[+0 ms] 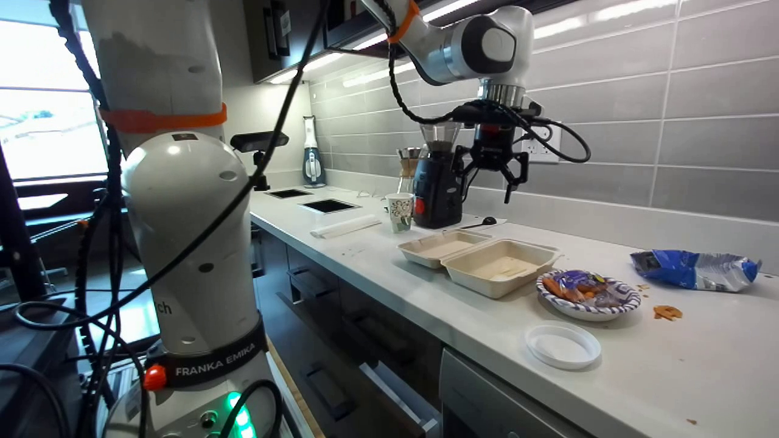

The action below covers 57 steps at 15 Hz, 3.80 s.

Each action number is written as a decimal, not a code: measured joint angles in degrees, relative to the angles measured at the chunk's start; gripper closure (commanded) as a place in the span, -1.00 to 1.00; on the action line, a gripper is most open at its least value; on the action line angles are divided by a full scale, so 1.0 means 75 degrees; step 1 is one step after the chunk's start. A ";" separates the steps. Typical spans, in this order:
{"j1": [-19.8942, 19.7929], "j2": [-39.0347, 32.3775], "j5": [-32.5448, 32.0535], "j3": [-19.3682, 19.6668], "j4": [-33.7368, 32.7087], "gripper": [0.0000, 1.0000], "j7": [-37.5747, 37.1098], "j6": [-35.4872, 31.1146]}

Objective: Close the food pack.

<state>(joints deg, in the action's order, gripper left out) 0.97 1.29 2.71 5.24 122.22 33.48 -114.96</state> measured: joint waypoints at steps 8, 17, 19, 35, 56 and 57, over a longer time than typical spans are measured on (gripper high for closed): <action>0.0061 -0.0557 0.0003 -0.0572 -0.0695 -1.00 0.0663 0.0023; 0.0081 -0.0501 -0.0140 -0.0787 -0.0692 -1.00 0.0563 0.0154; 0.0153 -0.0425 -0.0137 -0.0963 -0.0659 -1.00 0.0554 0.0325; 0.1240 0.0571 0.0195 -0.1867 0.1628 -1.00 0.0793 -0.1936; 0.1554 -0.0744 -0.0877 -0.2439 0.1392 -1.00 0.2267 -0.2206; 0.1569 -0.0792 -0.1077 -0.2468 0.1384 -1.00 0.2260 -0.2206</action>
<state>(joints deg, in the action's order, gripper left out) 12.73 -4.66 -5.36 -13.27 132.60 50.43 -131.51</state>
